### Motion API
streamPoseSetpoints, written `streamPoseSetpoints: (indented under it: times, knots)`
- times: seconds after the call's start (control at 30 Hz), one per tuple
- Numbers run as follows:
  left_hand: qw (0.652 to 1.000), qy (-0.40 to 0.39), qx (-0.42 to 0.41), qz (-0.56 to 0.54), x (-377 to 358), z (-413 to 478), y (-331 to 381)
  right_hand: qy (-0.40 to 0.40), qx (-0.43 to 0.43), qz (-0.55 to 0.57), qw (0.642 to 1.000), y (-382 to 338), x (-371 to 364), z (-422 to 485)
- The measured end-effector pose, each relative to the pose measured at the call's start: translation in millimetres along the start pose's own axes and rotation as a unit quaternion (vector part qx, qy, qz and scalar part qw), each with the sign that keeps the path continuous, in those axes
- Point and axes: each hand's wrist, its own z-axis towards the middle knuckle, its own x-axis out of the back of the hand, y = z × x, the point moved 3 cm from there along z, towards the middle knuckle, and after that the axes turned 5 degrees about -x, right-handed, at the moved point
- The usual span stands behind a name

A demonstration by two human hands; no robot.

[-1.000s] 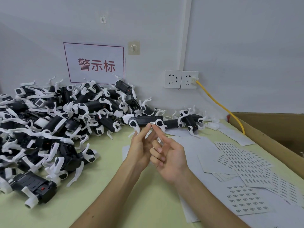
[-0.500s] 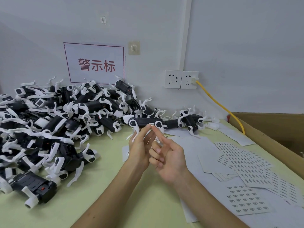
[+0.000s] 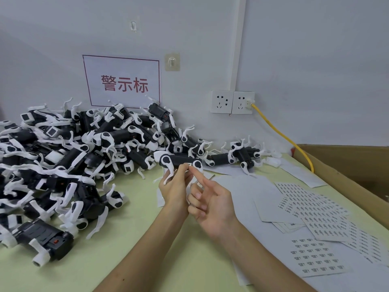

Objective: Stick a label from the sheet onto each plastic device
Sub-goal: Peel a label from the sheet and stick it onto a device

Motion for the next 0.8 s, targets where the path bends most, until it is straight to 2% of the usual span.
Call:
streamPoseSetpoints:
  times: [0.33,0.47,0.63,0.8]
  knots:
    - [0.999,0.028,-0.013,-0.009,2.7,5.3,-2.5,0.000,-0.008,-0.008,1.000,0.7,-2.0,-0.9]
    - [0.999,0.027,-0.013,-0.043,2.4,9.1,-1.4,-0.001,-0.004,-0.003,1.000,-2.3,-2.0,-2.2]
    - [0.998,-0.019,0.025,-0.054,0.2,12.3,2.2,0.018,0.021,0.007,1.000,-13.8,1.3,-2.6]
    - [0.996,-0.079,0.000,-0.043,-6.1,7.3,3.2,0.016,0.068,0.017,0.997,-29.8,4.0,-4.9]
